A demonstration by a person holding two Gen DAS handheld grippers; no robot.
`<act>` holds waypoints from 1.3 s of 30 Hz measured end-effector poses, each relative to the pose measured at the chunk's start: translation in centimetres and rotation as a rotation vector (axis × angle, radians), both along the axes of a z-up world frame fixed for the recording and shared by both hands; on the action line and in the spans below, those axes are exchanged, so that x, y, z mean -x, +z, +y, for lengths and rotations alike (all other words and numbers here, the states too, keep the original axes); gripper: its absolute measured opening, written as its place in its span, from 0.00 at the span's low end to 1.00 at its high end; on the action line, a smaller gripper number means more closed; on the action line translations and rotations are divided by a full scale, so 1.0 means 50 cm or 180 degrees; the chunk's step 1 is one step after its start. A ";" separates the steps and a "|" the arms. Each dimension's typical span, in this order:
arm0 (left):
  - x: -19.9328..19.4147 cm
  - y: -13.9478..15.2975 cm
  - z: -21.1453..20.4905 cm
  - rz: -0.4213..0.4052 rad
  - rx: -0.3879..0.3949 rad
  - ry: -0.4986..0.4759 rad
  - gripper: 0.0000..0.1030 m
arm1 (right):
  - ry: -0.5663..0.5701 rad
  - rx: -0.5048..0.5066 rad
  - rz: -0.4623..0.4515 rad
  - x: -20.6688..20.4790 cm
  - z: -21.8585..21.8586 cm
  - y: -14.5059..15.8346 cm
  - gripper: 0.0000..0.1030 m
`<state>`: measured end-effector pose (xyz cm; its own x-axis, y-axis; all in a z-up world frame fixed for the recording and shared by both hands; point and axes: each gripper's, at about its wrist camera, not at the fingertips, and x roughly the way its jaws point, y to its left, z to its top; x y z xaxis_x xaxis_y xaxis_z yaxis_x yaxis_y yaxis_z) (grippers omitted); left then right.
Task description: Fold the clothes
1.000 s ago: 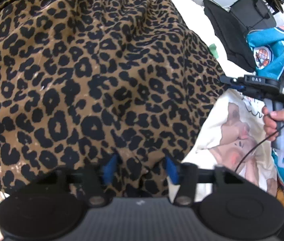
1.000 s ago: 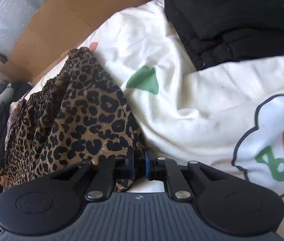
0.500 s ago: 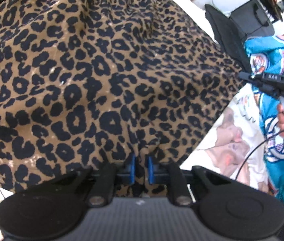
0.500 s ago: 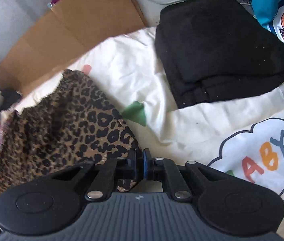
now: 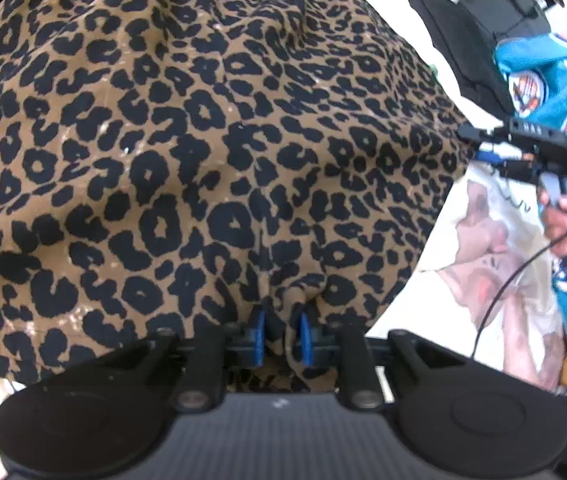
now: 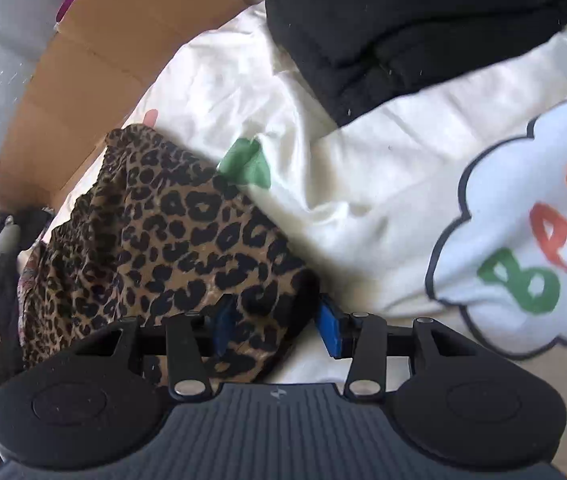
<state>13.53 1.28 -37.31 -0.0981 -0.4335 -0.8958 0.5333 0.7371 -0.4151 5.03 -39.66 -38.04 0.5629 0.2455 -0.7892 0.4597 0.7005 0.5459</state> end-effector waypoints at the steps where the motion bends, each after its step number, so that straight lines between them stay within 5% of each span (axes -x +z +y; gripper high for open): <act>1: 0.002 0.003 0.002 0.0009 0.0019 0.0002 0.17 | -0.0016 -0.0015 -0.0010 0.001 0.000 -0.003 0.49; 3: 0.006 0.009 0.003 0.0015 0.0050 -0.0003 0.16 | -0.0073 -0.0045 -0.0037 0.001 -0.005 -0.006 0.41; 5: 0.008 0.013 0.003 0.0017 0.0070 -0.0033 0.15 | -0.0144 -0.0079 -0.0067 -0.002 -0.014 -0.008 0.04; 6: 0.011 0.011 -0.002 0.0016 0.0082 -0.0043 0.15 | -0.0140 -0.0116 -0.0078 -0.005 -0.018 -0.005 0.03; 13: 0.011 0.007 -0.006 0.0153 0.0255 -0.0020 0.15 | -0.0049 0.0474 -0.0237 -0.010 0.001 0.093 0.03; 21: 0.026 0.017 -0.001 0.0043 0.0227 -0.0265 0.21 | -0.0001 0.0631 0.0073 -0.019 -0.002 0.051 0.04; 28: -0.039 0.074 0.103 -0.0206 0.0239 0.0253 0.30 | -0.0085 0.0590 0.0058 -0.001 -0.018 0.055 0.08; 32: -0.084 0.094 0.201 -0.0568 -0.0045 0.0779 0.33 | -0.0093 0.0566 0.0050 0.006 -0.020 0.056 0.17; 34: -0.102 0.101 0.247 -0.0719 -0.0195 0.1038 0.34 | -0.0097 0.0554 0.0046 0.010 -0.021 0.056 0.35; 39: -0.135 0.128 0.352 -0.1054 -0.0482 0.1447 0.43 | -0.0056 0.0584 0.0020 0.009 -0.021 0.059 0.41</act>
